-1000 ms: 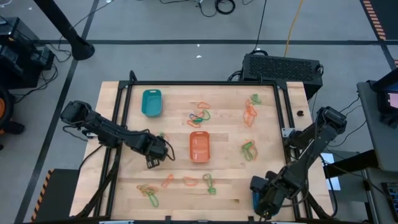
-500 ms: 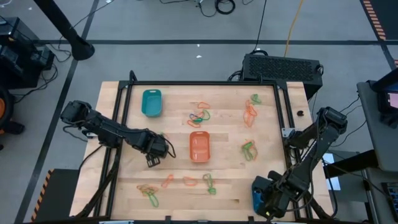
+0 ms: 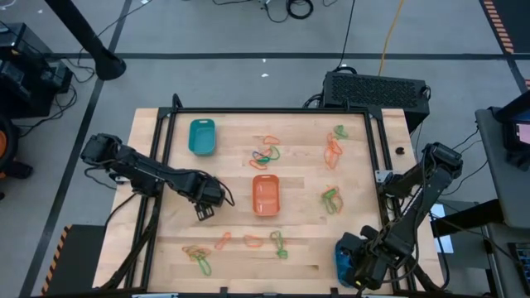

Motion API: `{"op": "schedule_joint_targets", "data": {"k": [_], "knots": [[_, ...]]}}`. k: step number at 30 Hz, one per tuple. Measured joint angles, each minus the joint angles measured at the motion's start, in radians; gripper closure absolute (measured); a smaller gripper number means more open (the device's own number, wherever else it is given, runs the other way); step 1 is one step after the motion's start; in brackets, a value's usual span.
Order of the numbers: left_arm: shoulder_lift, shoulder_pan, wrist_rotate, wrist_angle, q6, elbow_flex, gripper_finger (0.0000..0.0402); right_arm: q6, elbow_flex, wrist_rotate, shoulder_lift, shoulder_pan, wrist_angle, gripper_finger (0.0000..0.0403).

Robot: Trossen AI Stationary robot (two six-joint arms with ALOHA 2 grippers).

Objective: Sort rubber bands into baskets
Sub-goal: Put the blue rubber band into the blue bin

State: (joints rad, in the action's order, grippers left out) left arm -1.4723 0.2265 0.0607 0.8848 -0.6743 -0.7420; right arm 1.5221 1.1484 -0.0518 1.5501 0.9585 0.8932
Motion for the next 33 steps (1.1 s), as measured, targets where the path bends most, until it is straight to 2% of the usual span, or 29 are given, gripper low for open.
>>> {"op": "schedule_joint_targets", "data": {"k": [6, 9, 12, 18, 20, 26, 33], "knots": [[0.006, -0.013, -0.010, -0.098, 0.001, 0.090, 0.0191, -0.047, 0.000, -0.003, 0.000, -0.001, 0.003, 0.0350], [0.006, -0.013, -0.008, -0.110, 0.008, 0.099, 0.0209, -0.052, 0.000, -0.001, 0.000, -0.001, 0.012, 0.0350], [0.005, -0.013, 0.005, -0.117, 0.028, 0.096, 0.0248, -0.051, 0.000, -0.001, 0.000, -0.001, 0.017, 0.0350], [0.003, -0.028, 0.051, -0.124, 0.055, 0.095, 0.0366, -0.049, 0.000, 0.001, 0.000, -0.001, 0.018, 0.0351], [0.006, -0.026, 0.072, -0.119, 0.056, 0.088, 0.0391, -0.044, 0.000, 0.004, 0.000, -0.001, 0.018, 0.0351], [0.064, -0.028, 0.092, -0.077, 0.103, 0.013, 0.0396, -0.042, 0.000, 0.089, 0.000, -0.008, -0.004, 0.0351], [0.160, -0.025, 0.064, 0.143, 0.105, -0.106, 0.0400, -0.109, 0.007, 0.111, -0.020, -0.018, -0.025, 0.0351]]}}
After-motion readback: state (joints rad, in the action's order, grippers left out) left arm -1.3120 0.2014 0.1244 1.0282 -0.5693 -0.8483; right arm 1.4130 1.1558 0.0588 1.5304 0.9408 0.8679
